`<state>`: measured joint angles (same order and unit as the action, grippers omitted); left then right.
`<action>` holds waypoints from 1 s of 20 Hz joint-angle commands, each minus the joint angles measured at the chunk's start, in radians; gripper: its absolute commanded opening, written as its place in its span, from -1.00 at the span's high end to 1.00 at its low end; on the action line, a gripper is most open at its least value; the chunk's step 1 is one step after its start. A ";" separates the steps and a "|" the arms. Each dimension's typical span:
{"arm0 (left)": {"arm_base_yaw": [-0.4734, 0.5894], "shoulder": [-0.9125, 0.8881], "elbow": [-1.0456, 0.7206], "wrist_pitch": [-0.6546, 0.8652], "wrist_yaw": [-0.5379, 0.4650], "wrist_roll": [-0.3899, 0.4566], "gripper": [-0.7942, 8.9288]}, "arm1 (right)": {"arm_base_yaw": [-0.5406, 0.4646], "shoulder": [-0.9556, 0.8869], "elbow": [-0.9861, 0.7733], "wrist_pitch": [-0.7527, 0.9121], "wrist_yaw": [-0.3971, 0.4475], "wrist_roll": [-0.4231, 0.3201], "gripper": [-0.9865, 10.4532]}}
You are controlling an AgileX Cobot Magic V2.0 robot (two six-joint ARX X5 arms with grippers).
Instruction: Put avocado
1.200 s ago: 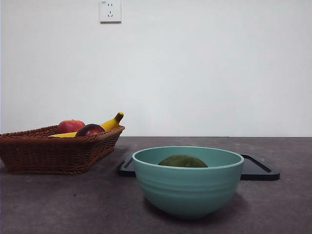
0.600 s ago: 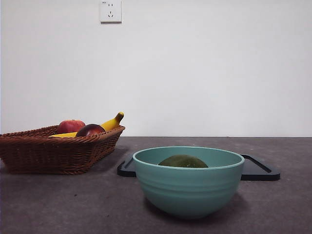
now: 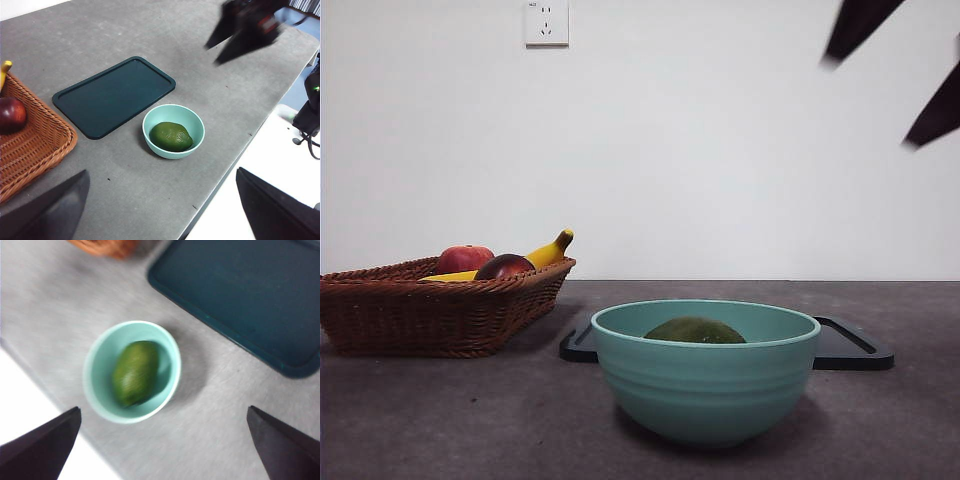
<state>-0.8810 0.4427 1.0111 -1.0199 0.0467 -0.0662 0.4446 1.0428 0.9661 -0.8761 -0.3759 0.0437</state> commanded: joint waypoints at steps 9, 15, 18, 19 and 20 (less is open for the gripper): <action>-0.006 0.002 0.007 0.018 -0.006 -0.003 -0.13 | 0.161 0.406 0.016 0.157 0.224 0.062 -0.37; -0.006 0.002 0.007 0.010 -0.006 -0.003 -0.13 | 0.164 0.497 0.016 0.201 0.216 0.063 0.10; -0.006 0.002 0.007 0.001 -0.006 -0.003 -0.13 | 0.171 0.502 0.016 0.201 0.190 0.063 0.54; -0.006 0.002 0.007 0.000 -0.006 -0.003 -0.13 | 0.172 0.505 0.016 0.204 0.167 0.063 0.63; -0.006 0.002 0.007 -0.003 -0.006 -0.003 -0.13 | 0.172 0.512 0.016 0.205 0.142 0.063 0.70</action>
<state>-0.8810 0.4427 1.0111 -1.0290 0.0467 -0.0662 0.6079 1.5318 0.9661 -0.6750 -0.2340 0.0975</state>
